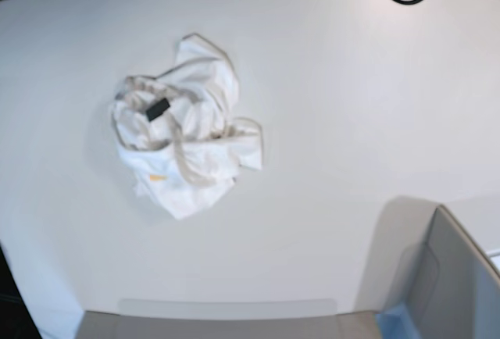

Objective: Layout the t-shirt on the table in an organized manner, then fold the t-shirt properly

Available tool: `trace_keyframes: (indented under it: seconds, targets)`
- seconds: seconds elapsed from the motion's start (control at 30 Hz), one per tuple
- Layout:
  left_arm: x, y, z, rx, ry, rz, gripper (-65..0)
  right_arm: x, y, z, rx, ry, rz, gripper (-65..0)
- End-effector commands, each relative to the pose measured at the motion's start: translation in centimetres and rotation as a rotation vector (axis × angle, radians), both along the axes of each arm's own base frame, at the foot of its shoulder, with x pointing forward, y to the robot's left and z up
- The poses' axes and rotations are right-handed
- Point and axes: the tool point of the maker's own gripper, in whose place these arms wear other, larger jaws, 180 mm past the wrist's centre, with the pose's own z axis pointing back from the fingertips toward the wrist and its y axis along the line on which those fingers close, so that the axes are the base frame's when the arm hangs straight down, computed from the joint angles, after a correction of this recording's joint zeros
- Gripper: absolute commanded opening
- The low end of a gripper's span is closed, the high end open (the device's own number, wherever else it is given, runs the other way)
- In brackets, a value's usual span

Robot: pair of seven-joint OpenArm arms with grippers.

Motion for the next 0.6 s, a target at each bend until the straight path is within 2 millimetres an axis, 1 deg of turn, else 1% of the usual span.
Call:
trace_keyframes:
  seconds: [0.0, 0.03, 0.07, 0.1, 0.13, 0.33, 0.47, 0.5, 0.57]
  targets:
    - [0.2, 0.3, 0.0, 0.007, -0.011, -0.001, -64.9, -0.3, -0.2, 0.0, -0.001, 0.006, -0.002, -64.9]
    - [0.8, 0.3, 0.0, 0.006, -0.025, -0.002, -64.9, -0.4, -0.2, 0.0, -0.001, 0.007, -0.003, -64.9]
    - [1.1, 0.3, 0.0, 0.007, -0.031, -0.001, -64.9, -1.0, -0.2, 0.1, -0.001, 0.015, -0.003, -64.9]
    - [1.3, 0.1, 0.0, 0.004, -0.036, 0.000, -64.9, -1.5, -0.1, 0.1, 0.000, 0.023, -0.004, -64.9]
    - [1.4, -0.1, 0.0, 0.001, -0.036, 0.001, -64.8, -1.6, -0.1, 0.1, 0.000, 0.024, -0.004, -64.9]
    - [1.3, -0.2, 0.0, -0.002, -0.036, -0.003, -64.6, -1.4, -0.1, 0.1, 0.000, 0.021, -0.008, -64.8]
    - [1.4, 0.6, 0.1, 0.011, -0.045, -0.005, -64.6, -1.7, -0.5, 0.2, -0.006, 0.026, -0.003, -64.8]
    - [1.4, 1.6, 0.2, 0.027, -0.045, -0.008, -64.6, -1.7, -0.5, 0.2, -0.006, 0.026, -0.001, -64.8]
    - [1.5, 2.6, 0.3, 0.041, -0.045, -0.012, -64.6, -1.9, -0.5, 0.2, -0.006, 0.029, -0.001, -64.8]
